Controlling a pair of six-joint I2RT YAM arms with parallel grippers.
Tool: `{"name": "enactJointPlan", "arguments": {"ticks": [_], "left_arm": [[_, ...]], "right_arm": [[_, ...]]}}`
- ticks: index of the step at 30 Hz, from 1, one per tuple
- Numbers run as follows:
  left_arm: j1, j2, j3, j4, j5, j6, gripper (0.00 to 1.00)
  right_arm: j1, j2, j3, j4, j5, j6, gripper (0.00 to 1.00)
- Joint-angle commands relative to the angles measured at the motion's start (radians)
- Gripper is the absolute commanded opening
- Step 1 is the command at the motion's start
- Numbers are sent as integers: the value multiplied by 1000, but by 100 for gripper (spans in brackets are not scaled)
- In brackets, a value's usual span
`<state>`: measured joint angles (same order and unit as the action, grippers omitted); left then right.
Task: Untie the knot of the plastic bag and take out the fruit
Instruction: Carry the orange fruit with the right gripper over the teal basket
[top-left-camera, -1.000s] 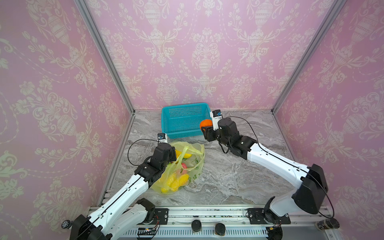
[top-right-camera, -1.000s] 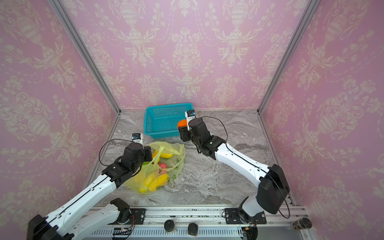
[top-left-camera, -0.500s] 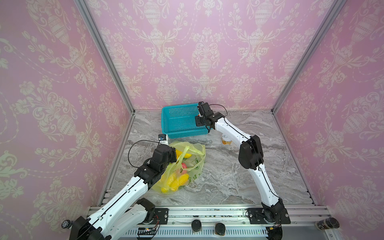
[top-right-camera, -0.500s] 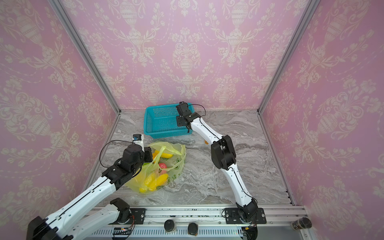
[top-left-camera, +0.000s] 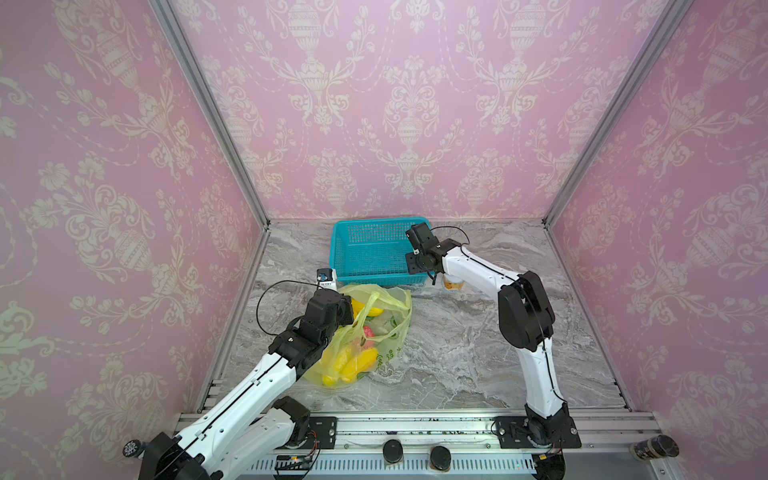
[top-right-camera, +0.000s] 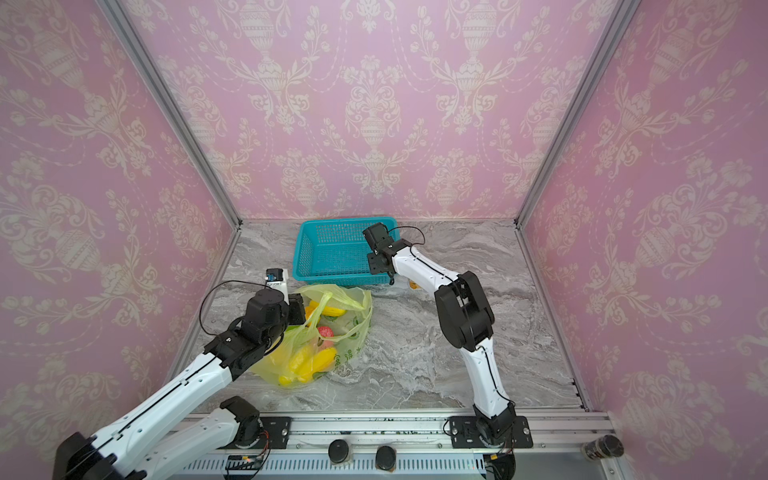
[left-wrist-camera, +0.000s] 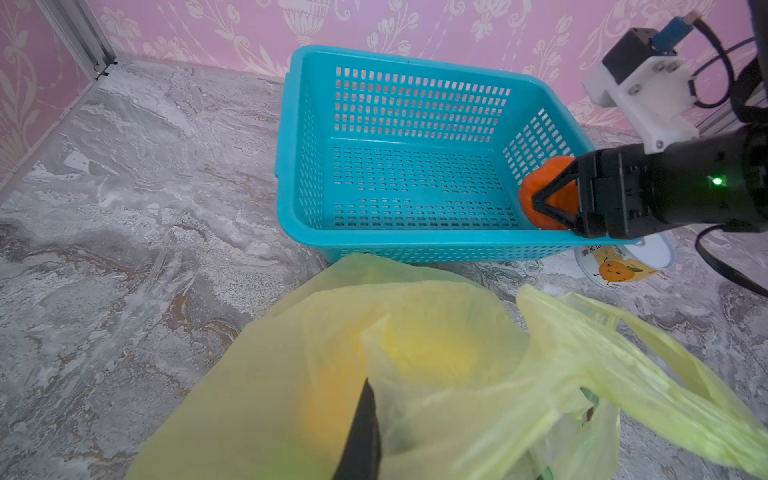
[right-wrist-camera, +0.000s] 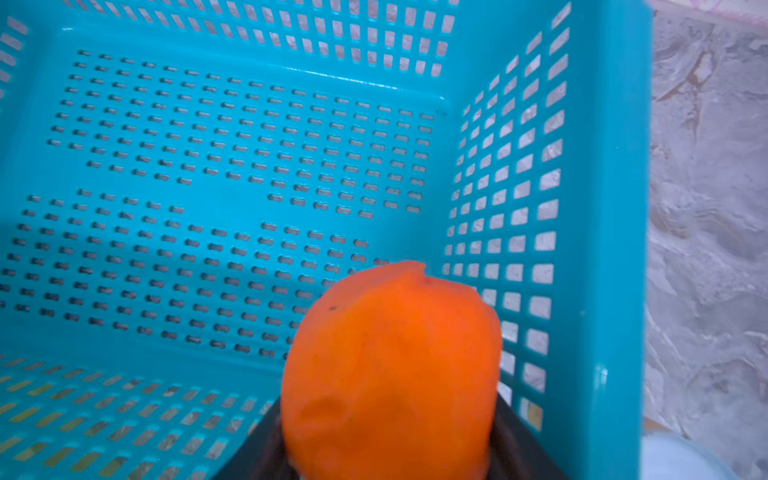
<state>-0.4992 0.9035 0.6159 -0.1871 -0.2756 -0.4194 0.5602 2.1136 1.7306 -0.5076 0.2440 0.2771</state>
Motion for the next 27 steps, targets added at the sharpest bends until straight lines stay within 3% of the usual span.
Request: {"name": "enactJointPlan", "arguments": {"ticks": [1,8,14,27], "left_arm": [[10,-19,-19,9,-7,18,0],[10,-28,-27,17,13,21,0],[10,-19,-27,20,23,25,0],[10,7,-27,32,29,27,0]], "right_arm": [[0,-107,-142,77,33,50,14],[2,-233,-357,151,14,90,18],[3,-227,-381,157,10,91,23],[8,-205,-312,133,18,68,75]]}}
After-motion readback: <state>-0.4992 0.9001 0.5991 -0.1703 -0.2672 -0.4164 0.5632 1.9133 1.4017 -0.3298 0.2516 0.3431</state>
